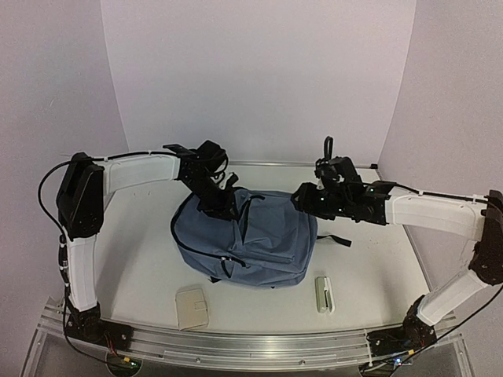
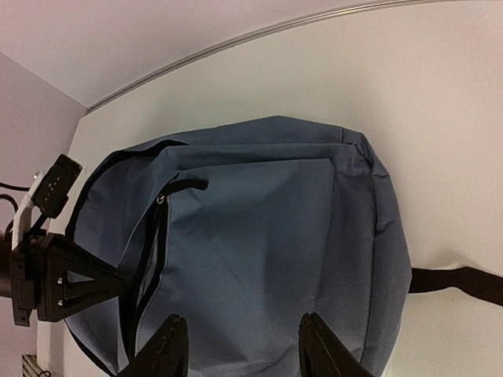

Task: Pack the student bag
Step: Adjust the student bag at the center of the board.

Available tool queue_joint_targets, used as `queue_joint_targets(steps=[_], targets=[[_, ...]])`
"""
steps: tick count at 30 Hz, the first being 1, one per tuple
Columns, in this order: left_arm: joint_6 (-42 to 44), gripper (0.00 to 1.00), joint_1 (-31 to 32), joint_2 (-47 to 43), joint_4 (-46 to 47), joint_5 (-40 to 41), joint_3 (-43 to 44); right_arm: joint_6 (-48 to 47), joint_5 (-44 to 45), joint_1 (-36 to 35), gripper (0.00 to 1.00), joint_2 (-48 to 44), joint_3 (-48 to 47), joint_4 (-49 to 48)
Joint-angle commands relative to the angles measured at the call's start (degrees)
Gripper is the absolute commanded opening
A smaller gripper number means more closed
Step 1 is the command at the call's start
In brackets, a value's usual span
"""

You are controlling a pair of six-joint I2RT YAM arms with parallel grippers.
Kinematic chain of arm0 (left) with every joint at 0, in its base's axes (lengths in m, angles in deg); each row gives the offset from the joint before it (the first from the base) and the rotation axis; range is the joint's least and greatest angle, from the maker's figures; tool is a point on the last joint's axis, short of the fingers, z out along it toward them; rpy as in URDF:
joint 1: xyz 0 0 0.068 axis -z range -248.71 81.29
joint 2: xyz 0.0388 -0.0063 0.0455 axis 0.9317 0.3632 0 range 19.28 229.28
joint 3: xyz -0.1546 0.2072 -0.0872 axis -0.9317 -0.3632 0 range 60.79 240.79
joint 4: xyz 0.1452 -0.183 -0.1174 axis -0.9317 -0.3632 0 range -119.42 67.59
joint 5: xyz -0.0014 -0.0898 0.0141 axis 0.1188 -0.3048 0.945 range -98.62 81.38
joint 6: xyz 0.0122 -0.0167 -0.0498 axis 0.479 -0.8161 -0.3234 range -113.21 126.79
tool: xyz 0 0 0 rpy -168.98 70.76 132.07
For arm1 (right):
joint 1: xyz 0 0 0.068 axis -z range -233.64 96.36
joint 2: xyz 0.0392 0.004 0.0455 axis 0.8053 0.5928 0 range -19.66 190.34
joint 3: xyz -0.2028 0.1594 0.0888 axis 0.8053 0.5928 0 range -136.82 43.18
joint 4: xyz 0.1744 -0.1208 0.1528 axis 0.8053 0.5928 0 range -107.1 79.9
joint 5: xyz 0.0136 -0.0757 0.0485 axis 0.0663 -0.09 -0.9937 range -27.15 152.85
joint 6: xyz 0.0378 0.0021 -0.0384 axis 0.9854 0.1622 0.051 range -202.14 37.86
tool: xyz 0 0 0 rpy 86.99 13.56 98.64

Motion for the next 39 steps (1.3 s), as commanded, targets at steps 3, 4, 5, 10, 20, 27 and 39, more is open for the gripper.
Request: queue_joint_targets(steps=[3,4,5,10,20,27,39], targets=[[-0.23,0.16,-1.33,2.69,1.99,-11.22,-0.45,2.07,8.91,-7.45,0.50,6.60,-8.67,5.87],[0.06,0.11,-1.47,3.26,1.62,-12.47,-0.31,2.46,9.97,-8.55,0.51,7.86,-10.15,6.91],[0.27,0.07,-1.61,3.67,1.29,-13.44,-0.37,2.80,10.53,-9.67,0.51,9.28,-11.46,7.62],[0.38,0.00,-3.13,2.17,3.13,-15.25,-3.45,4.81,10.98,-13.76,0.54,15.92,-16.72,9.63],[-0.35,0.00,-3.79,-2.26,10.38,-16.25,-9.55,8.06,16.44,-16.69,0.57,29.63,-28.99,20.39],[-0.33,0.00,-3.85,-4.84,13.56,-15.86,-12.47,8.44,17.31,-16.69,0.58,35.46,-34.88,23.94],[-1.76,0.00,-4.52,-5.29,16.17,-17.01,-14.69,11.26,28.04,-17.00,0.60,41.02,-42.03,38.38]])
